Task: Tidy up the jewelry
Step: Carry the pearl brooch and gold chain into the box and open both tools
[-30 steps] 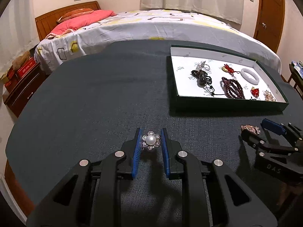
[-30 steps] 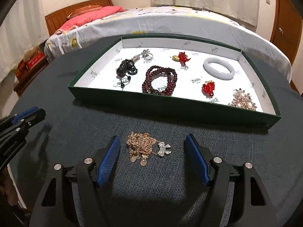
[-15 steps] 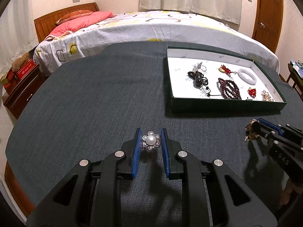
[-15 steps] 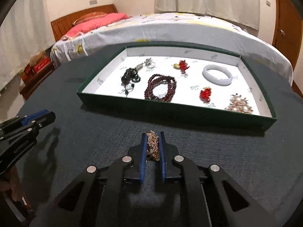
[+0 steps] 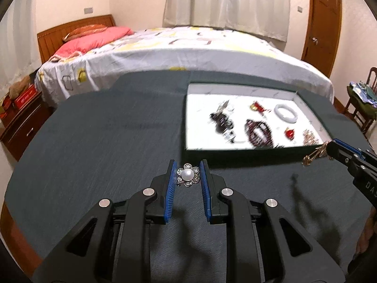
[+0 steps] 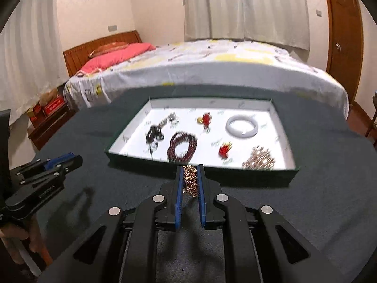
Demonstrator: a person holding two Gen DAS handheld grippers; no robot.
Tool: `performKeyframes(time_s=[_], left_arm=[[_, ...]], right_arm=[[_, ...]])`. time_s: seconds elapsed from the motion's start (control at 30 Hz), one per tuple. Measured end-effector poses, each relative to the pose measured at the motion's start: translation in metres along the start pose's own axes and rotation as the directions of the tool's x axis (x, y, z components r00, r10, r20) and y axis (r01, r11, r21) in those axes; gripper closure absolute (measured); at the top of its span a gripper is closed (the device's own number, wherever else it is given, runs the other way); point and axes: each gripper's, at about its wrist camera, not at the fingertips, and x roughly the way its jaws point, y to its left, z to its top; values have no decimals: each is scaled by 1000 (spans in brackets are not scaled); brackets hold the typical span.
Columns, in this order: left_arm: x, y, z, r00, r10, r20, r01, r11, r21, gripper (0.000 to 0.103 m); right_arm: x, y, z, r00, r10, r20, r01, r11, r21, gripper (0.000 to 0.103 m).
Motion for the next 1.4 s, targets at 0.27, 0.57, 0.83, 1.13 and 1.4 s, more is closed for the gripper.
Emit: performKeyframes(time_s=[0.27,0.57,0.83,1.13,1.4], left_arm=[[-11,-23,37,995,-71,75,70,997,16,83],[-7,-48,89,981,-103,164,95,994,54,83],[17,-67,128,973,-104,205,93,994,64,83],[63,-81,136,981,-95,169,86,995,58,83],[105,-93,119,991,-90,96,84,994,65,83]], right_arm=[[-24,-9,35,994,-21,105,23,1000,-20,91],[-25,-30,84,979,-46,199,53,998,-26,91],[-5,-46,113,969,-74,236,85,996,-39,91],[35,-70,108,977,-102,187,106,994,-13,91],[75,-90,82,989,-120,90,120,993,16,91]])
